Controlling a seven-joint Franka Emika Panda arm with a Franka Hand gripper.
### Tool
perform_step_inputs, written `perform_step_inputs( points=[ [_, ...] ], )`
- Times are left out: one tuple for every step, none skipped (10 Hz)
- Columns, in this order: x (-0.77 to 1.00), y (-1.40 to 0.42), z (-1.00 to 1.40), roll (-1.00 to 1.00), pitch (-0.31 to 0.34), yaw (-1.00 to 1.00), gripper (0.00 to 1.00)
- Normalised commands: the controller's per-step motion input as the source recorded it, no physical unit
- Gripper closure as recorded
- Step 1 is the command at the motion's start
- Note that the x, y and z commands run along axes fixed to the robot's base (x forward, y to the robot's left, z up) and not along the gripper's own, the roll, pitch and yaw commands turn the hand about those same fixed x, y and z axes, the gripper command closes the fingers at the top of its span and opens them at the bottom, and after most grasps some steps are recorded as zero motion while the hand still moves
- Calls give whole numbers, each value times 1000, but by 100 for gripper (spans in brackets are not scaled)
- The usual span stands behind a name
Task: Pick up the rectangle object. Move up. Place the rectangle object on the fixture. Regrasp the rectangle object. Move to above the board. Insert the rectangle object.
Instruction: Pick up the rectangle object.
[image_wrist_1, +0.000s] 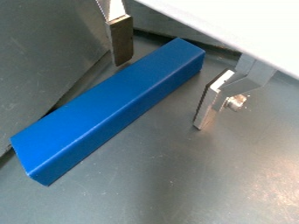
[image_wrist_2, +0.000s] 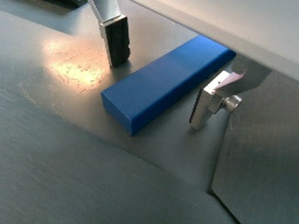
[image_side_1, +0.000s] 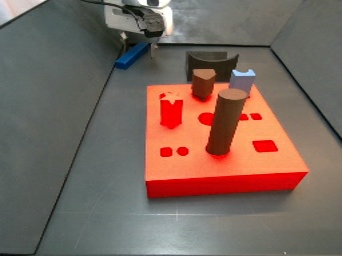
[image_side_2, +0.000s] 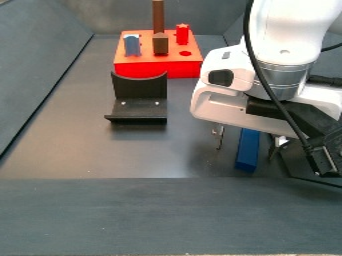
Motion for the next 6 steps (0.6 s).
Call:
perform_step_inputs(
  points=[
    [-46, 0, -37, -59, -100, 0, 0],
    [0, 0, 0, 0, 0, 0, 0],
    [0, 0, 0, 0, 0, 0, 100],
    [0, 0, 0, 0, 0, 0, 100],
    [0, 0, 0, 0, 0, 0, 100],
    [0, 0, 0, 0, 0, 0, 100]
  ],
)
